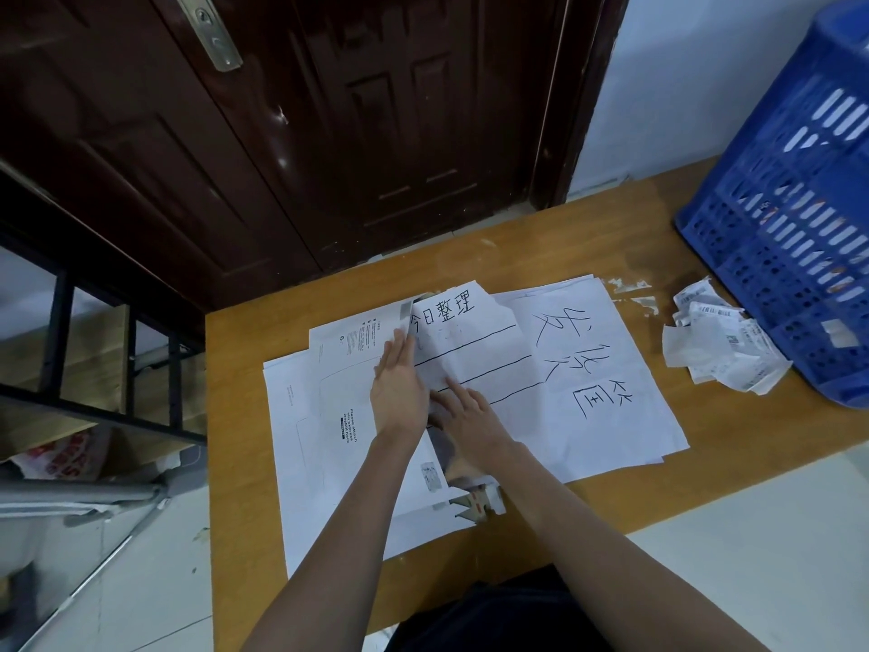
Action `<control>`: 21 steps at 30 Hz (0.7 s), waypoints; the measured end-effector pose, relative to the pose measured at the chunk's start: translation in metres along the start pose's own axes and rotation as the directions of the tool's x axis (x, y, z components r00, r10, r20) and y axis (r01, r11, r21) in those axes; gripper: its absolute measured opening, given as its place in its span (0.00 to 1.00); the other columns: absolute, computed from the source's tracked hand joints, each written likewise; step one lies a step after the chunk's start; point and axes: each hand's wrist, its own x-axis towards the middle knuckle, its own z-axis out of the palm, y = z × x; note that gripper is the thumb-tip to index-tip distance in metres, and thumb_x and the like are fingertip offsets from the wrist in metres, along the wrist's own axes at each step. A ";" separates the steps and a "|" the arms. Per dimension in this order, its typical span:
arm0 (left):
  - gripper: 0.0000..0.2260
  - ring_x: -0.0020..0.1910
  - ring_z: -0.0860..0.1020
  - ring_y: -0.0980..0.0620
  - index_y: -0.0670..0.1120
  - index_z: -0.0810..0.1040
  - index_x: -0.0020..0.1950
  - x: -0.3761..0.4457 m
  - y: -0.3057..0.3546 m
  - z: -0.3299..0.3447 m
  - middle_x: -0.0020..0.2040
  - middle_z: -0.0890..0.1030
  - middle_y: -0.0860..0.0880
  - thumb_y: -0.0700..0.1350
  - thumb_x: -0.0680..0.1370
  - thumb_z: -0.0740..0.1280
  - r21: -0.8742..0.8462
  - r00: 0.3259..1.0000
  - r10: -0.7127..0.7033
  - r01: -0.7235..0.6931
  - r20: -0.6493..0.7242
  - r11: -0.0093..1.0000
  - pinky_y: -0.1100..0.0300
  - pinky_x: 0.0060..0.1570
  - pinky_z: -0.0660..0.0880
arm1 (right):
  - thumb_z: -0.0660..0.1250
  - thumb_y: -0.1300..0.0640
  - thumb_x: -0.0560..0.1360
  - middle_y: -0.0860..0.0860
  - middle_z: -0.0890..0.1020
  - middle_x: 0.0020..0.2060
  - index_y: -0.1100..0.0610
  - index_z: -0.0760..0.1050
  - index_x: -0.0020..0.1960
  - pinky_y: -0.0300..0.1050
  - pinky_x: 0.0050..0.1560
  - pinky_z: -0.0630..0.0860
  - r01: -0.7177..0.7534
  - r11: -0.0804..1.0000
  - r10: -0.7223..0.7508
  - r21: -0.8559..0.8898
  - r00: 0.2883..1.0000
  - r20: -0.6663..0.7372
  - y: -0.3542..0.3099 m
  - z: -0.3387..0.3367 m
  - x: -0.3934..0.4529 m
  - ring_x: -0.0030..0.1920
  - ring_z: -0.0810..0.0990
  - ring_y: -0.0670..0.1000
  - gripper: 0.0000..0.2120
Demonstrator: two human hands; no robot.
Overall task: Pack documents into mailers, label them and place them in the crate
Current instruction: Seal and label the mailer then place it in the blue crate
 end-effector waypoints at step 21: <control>0.25 0.75 0.61 0.52 0.47 0.58 0.77 -0.002 0.018 -0.007 0.78 0.57 0.52 0.38 0.81 0.58 -0.121 0.999 0.036 -0.040 -0.037 0.992 0.57 0.70 0.65 | 0.59 0.51 0.79 0.53 0.48 0.77 0.57 0.48 0.78 0.53 0.75 0.48 -0.055 0.966 0.060 -0.253 0.998 0.013 -0.008 -0.018 0.009 0.77 0.42 0.59 0.33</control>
